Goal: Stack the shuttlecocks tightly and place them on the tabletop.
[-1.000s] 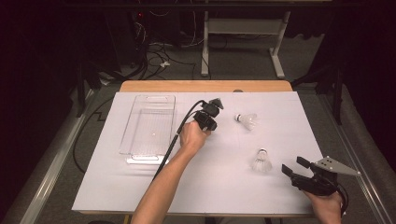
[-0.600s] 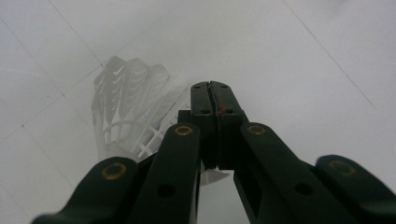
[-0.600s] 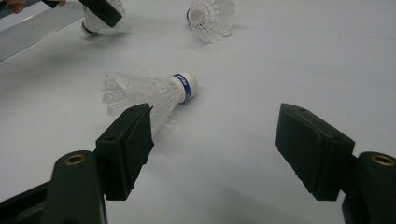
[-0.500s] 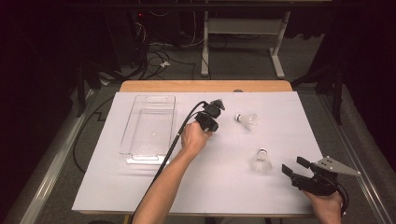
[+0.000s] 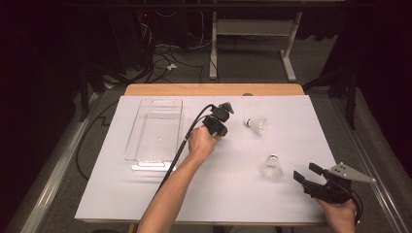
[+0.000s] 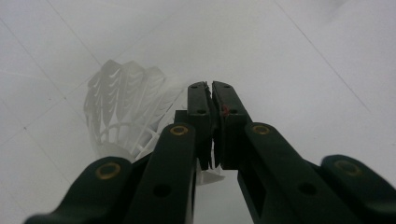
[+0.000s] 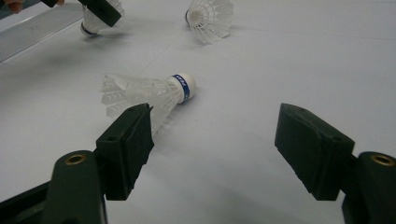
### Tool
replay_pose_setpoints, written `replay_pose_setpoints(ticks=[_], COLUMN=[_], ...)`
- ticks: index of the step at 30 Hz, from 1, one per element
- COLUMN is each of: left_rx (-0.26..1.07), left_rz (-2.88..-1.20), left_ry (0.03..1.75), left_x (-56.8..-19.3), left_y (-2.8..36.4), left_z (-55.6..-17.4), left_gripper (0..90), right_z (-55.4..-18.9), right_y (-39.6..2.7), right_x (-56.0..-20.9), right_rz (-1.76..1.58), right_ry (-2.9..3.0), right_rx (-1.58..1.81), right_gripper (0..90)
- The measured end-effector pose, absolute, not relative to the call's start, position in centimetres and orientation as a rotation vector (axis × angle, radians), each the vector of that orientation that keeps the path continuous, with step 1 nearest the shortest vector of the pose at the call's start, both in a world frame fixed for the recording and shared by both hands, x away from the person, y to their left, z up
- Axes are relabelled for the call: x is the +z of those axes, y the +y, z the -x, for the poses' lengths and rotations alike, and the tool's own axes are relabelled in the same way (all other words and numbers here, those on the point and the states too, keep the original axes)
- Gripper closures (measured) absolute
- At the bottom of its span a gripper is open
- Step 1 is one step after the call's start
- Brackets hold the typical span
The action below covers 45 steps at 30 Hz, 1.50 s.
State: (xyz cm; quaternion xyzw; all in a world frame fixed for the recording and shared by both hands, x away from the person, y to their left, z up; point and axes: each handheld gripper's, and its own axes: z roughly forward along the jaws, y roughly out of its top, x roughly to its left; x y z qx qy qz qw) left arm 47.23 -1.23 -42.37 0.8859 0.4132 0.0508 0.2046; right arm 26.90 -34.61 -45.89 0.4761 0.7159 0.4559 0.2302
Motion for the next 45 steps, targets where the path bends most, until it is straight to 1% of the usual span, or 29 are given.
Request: replay_pose_setpoints(ticks=[11, 31, 45], left_rx=[0.145, 0.118, 0.111], left_rz=[-2.458, -2.428, -2.390], left_ry=[1.145, 1.147, 1.133], left_x=[-42.31, -42.23, -41.96], left_y=[-1.52, -1.61, -1.51], left_z=[-47.17, -47.28, -47.33], left_gripper=[82.1, 81.7, 75.8], right_z=[-26.92, -26.90, -26.89], right_y=[-34.61, -34.61, -34.61], right_x=[-45.90, -45.88, -45.87], right_rz=[-1.311, -1.306, -1.305], right_ry=[1.970, 1.968, 1.969], right_rx=[1.253, 1.255, 1.255], right_gripper=[28.1, 28.1, 28.1])
